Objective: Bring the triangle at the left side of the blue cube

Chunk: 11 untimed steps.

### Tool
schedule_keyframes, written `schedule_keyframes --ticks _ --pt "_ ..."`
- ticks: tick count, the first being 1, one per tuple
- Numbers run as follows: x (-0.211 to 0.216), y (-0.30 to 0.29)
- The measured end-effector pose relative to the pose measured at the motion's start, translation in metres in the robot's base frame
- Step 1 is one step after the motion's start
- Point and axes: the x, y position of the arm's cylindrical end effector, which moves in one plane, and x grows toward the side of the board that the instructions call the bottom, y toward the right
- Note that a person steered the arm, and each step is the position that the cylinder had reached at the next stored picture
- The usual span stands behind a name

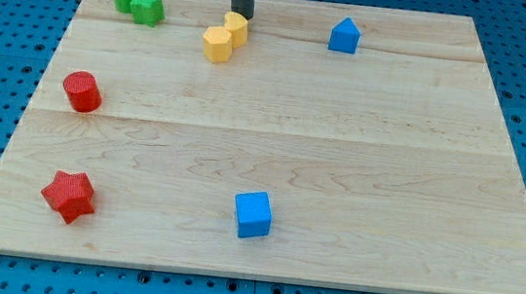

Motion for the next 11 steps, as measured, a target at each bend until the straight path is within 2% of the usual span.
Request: schedule_keyframes --ticks 1,2,6,7,8,9,10,11 --pt "-0.036 0.068" --pt "-0.027 0.138" --pt "-0.019 0.144" --pt "0.025 0.15" --pt "0.05 0.124" --pt "0.026 0.1" --pt "0.003 0.146" --pt "0.03 0.155"
